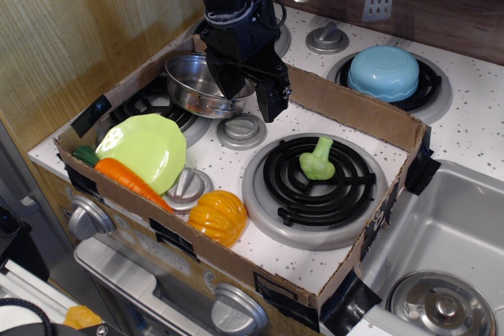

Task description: Take carrot off plate

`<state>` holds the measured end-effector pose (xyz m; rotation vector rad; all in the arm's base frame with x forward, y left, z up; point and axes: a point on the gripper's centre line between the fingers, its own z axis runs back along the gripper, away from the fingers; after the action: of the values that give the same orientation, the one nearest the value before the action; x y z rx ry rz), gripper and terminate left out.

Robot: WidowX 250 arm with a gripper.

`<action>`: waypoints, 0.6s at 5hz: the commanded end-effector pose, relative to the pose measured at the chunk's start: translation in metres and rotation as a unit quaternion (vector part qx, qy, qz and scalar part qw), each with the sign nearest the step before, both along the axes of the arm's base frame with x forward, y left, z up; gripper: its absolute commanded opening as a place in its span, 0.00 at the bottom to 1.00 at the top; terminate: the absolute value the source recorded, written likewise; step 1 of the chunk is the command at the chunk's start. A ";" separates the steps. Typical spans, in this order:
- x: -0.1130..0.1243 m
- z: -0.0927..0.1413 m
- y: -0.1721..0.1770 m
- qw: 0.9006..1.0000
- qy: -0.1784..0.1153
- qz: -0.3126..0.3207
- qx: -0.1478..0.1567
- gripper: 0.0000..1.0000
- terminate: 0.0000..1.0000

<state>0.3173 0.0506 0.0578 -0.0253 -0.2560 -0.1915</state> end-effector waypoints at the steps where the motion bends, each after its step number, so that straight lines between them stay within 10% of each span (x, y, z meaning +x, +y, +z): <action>1: 0.000 0.000 0.000 1.000 0.000 0.000 0.000 1.00 0.00; 3: -0.002 0.022 -0.001 0.997 -0.007 -0.047 0.053 1.00 0.00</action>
<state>0.3084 0.0471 0.0658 0.0590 -0.2094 -0.3259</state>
